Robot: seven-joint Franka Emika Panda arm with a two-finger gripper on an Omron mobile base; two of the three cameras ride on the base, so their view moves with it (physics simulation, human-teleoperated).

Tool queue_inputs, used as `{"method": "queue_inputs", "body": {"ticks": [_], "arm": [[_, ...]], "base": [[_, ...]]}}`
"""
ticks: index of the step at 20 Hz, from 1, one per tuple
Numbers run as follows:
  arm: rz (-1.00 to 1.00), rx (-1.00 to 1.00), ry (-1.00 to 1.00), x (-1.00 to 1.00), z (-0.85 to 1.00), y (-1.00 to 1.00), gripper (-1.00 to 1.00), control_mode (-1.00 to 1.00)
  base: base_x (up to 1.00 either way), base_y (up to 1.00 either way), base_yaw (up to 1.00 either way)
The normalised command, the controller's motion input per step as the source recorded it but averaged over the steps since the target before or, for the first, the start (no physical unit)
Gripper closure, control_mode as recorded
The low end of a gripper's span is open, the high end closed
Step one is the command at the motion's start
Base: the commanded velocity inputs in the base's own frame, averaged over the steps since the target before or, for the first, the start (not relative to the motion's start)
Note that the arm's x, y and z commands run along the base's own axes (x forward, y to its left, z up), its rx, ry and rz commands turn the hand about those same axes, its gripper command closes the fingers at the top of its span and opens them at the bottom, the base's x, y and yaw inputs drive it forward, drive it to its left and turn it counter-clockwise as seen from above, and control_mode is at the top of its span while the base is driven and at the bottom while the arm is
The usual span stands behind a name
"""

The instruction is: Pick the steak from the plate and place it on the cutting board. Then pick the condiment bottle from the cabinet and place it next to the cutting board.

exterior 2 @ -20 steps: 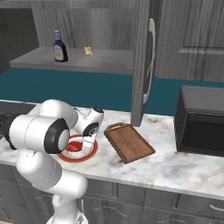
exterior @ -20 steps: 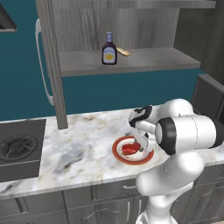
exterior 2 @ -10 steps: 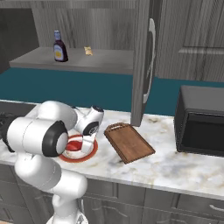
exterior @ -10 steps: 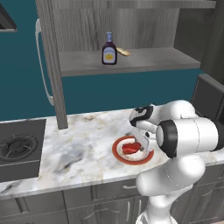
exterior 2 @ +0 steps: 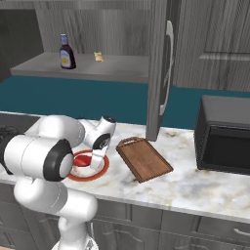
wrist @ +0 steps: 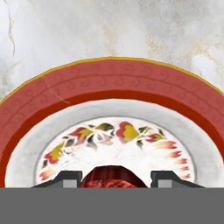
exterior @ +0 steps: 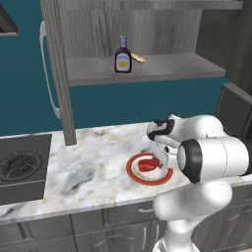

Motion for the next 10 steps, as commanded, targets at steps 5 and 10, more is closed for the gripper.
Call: {"method": "queue_inputs", "body": {"ticks": [5, 10], "arm": [[-0.03, 0.00, 0.00, 0.00, 0.17, -0.13, 1.00, -1.00], [-0.02, 0.01, 0.00, -0.01, 0.22, -0.12, 1.00, -1.00]], "base": [[0.00, 0.00, 0.00], [0.00, 0.00, 0.00]]}}
